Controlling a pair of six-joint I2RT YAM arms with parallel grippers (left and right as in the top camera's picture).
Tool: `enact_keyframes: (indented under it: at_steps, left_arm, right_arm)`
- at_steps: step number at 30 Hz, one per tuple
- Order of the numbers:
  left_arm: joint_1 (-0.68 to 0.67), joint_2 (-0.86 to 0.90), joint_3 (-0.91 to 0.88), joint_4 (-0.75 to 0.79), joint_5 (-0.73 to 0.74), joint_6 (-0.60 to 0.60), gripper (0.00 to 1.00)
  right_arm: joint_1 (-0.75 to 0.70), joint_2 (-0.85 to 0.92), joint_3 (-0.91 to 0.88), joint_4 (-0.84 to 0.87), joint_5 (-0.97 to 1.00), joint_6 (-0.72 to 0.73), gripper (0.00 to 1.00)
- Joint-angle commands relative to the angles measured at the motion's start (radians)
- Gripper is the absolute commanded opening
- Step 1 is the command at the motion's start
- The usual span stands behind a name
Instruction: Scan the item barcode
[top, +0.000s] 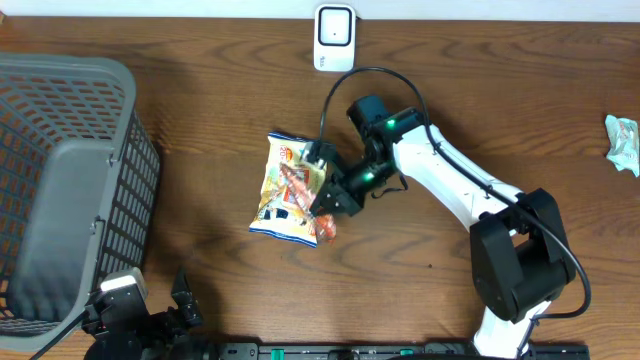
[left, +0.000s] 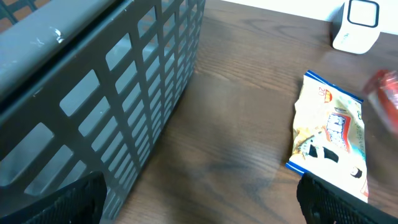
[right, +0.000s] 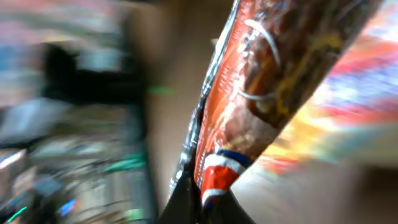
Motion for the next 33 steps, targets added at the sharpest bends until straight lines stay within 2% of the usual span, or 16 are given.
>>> enact_keyframes:
  at_steps: [1, 9, 13, 17, 18, 20, 22, 23, 24, 30, 33]
  left_arm:
    - [0.003, -0.002, 0.005, 0.002, -0.003, -0.009, 0.98]
    - [0.003, -0.002, 0.005, 0.002, -0.003, -0.009, 0.98]
    - [0.003, -0.002, 0.005, 0.002, -0.003, -0.009, 0.98]
    - [0.003, -0.002, 0.005, 0.002, -0.003, -0.009, 0.98]
    - [0.003, -0.002, 0.005, 0.002, -0.003, -0.009, 0.98]
    - [0.003, -0.002, 0.005, 0.002, -0.003, -0.009, 0.98]
    - [0.003, -0.002, 0.005, 0.002, -0.003, -0.009, 0.98]
    - [0.003, -0.002, 0.005, 0.002, -0.003, -0.009, 0.98]
    - [0.003, -0.002, 0.005, 0.002, -0.003, -0.009, 0.98]
    - [0.003, -0.002, 0.005, 0.002, -0.003, -0.009, 0.98]
    - [0.003, -0.002, 0.005, 0.002, -0.003, -0.009, 0.98]
  right_arm:
    - [0.016, -0.013, 0.013, 0.047, 0.472, 0.290, 0.01]
    - [0.076, 0.016, -0.033, 0.127, 0.618, 0.289, 0.01]
    - [0.100, 0.035, -0.038, 0.137, 0.582, 0.296, 0.01]
    - [0.116, 0.037, -0.039, 0.144, 0.631, 0.211, 0.01]
    - [0.117, 0.037, -0.040, 0.142, 0.655, 0.205, 0.06]
    - [0.118, 0.037, -0.040, 0.140, 0.731, 0.209, 0.33]
    - [0.118, 0.035, -0.038, 0.140, 0.830, 0.259, 0.80]
    - [0.118, 0.033, -0.034, 0.140, 0.861, 0.289, 0.87]
    - [0.118, 0.024, -0.021, 0.130, 0.893, 0.344, 0.99]
    - [0.142, -0.074, 0.002, 0.110, 0.902, 0.442, 0.99]
    - [0.167, -0.077, 0.000, 0.121, 0.953, 0.566, 0.87]
